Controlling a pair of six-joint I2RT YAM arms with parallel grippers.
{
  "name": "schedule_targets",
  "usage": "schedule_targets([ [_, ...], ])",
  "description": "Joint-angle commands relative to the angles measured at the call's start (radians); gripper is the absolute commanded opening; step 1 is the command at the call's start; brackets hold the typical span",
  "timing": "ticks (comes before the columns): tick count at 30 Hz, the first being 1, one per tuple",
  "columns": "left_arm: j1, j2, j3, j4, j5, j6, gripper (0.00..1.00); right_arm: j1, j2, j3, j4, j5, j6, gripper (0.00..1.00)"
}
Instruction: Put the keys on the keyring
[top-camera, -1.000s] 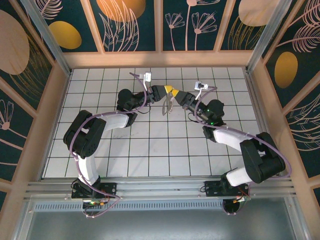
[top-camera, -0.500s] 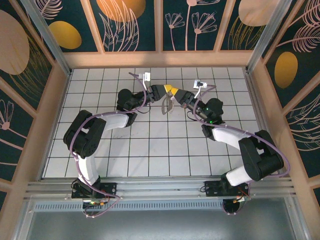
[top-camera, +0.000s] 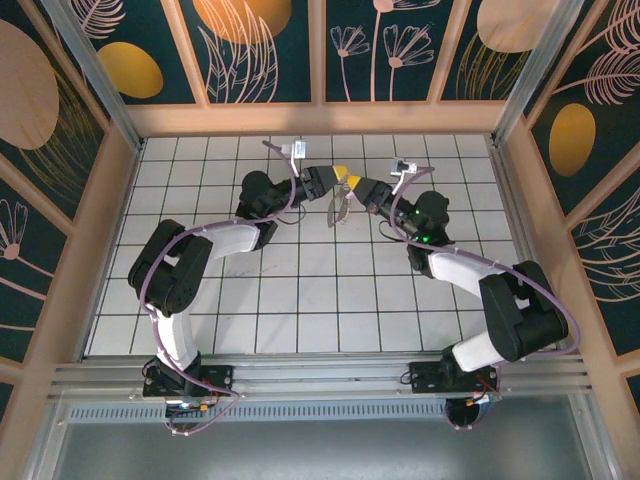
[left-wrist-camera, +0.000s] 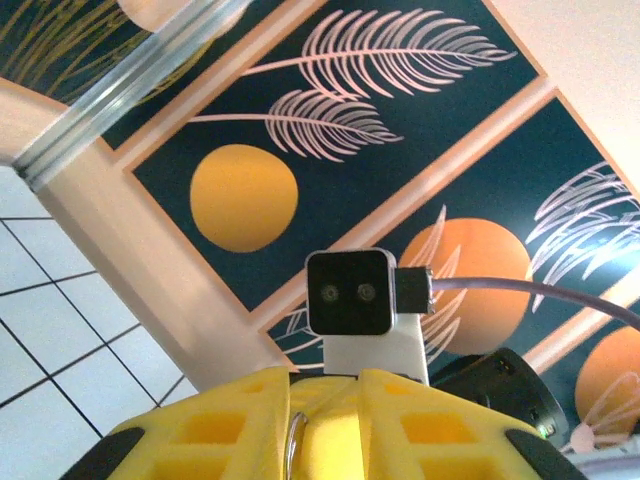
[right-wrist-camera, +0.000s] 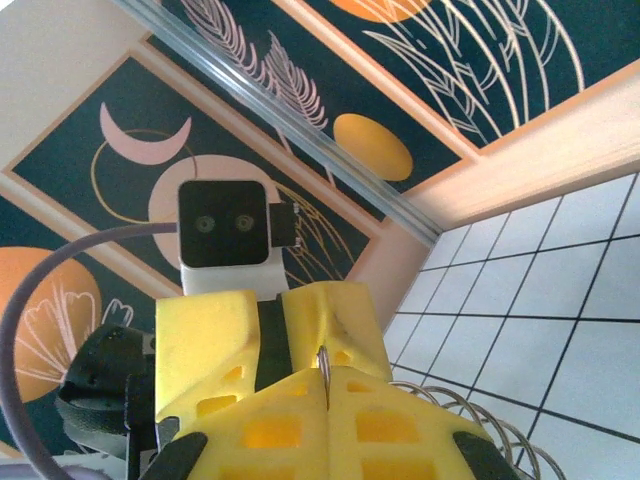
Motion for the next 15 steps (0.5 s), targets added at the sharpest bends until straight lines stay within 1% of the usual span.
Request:
schedule_targets([
  [1,-0.002,-0.009,0.079,-0.119,-0.023,0.102,0.29,-0.018,-0.038,0.054,-0.092,-0.039,-0.04,0.0],
  [3,-0.002,0.002,0.12,-0.204,-0.022,0.138,0.31,-0.027,-0.043,0.072,-0.126,-0.057,-0.038,0.0],
  [9,-0.001,0.04,0.247,-0.419,-0.028,0.205,0.33,-0.035,-0.058,0.12,-0.205,-0.088,-0.051,0.0],
  [15,0.0,0.089,0.409,-0.627,-0.014,0.278,0.35,-0.051,-0.038,0.139,-0.215,-0.109,-0.045,0.0],
])
